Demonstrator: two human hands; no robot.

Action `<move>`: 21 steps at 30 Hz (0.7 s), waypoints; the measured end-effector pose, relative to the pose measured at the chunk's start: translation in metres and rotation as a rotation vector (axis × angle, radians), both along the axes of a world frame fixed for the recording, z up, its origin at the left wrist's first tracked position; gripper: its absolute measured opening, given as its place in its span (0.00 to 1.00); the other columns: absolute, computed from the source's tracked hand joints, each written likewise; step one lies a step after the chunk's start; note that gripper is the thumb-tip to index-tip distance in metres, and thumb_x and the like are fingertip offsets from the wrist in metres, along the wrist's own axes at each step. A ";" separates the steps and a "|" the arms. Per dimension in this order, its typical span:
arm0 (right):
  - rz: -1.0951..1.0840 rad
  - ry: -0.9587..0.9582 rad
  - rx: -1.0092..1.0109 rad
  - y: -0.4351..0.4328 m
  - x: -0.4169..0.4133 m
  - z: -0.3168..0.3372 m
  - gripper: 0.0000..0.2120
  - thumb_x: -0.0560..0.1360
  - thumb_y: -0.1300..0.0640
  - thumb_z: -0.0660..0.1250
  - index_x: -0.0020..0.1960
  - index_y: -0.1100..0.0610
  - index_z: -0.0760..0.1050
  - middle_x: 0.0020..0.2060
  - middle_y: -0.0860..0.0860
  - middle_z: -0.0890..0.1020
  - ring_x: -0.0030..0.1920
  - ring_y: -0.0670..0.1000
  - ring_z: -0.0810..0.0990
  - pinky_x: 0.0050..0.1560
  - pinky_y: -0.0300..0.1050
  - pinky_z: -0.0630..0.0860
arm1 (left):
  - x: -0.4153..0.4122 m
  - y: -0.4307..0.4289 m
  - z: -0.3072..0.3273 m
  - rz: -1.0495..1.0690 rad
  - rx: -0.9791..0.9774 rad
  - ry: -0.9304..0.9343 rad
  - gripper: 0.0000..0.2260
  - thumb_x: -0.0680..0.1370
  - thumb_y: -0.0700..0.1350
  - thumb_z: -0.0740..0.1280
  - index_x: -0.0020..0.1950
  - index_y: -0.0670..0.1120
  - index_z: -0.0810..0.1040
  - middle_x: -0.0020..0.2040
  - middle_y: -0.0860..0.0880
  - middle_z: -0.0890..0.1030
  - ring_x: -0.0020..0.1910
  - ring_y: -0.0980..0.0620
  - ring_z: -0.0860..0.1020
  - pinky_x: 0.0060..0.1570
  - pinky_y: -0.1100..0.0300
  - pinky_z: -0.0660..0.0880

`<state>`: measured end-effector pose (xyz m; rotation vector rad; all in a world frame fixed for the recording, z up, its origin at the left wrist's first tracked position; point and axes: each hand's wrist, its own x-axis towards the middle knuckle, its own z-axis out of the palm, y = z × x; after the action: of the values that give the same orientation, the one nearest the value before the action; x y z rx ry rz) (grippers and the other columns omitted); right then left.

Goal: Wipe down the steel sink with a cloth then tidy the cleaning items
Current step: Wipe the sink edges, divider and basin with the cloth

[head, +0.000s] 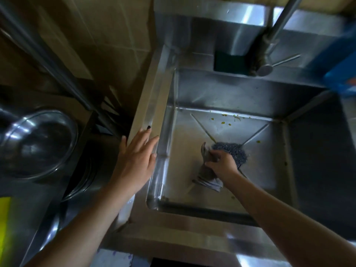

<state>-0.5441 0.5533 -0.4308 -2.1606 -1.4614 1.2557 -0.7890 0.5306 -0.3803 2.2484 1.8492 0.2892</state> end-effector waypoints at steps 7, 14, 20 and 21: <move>-0.079 0.087 0.019 0.002 0.008 -0.001 0.20 0.71 0.64 0.70 0.63 0.58 0.75 0.57 0.54 0.79 0.57 0.54 0.77 0.51 0.39 0.70 | 0.028 0.010 0.007 -0.057 -0.137 0.251 0.28 0.77 0.54 0.45 0.73 0.41 0.57 0.74 0.44 0.59 0.74 0.44 0.58 0.73 0.52 0.47; 0.018 0.072 0.076 0.022 0.014 -0.028 0.17 0.70 0.62 0.69 0.58 0.55 0.79 0.54 0.55 0.80 0.55 0.55 0.77 0.52 0.38 0.68 | 0.050 0.051 0.004 -0.079 -0.118 0.298 0.26 0.80 0.54 0.50 0.75 0.44 0.51 0.76 0.47 0.51 0.76 0.48 0.50 0.73 0.53 0.45; -0.037 0.084 0.084 0.037 0.014 -0.047 0.19 0.70 0.62 0.69 0.60 0.54 0.78 0.56 0.56 0.76 0.54 0.54 0.75 0.56 0.39 0.68 | 0.058 0.089 0.003 -0.083 -0.134 0.288 0.26 0.80 0.52 0.54 0.76 0.44 0.52 0.77 0.47 0.51 0.76 0.49 0.48 0.74 0.50 0.47; -0.059 0.090 0.084 0.039 0.012 -0.050 0.19 0.69 0.63 0.69 0.60 0.54 0.78 0.57 0.56 0.76 0.54 0.54 0.75 0.56 0.39 0.69 | 0.058 0.096 0.004 -0.088 -0.115 0.277 0.25 0.80 0.51 0.54 0.75 0.43 0.55 0.76 0.46 0.54 0.76 0.48 0.50 0.73 0.50 0.49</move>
<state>-0.5322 0.5924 -0.4810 -2.0508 -1.3792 1.2317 -0.7306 0.6269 -0.3768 2.3788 1.8311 -0.1481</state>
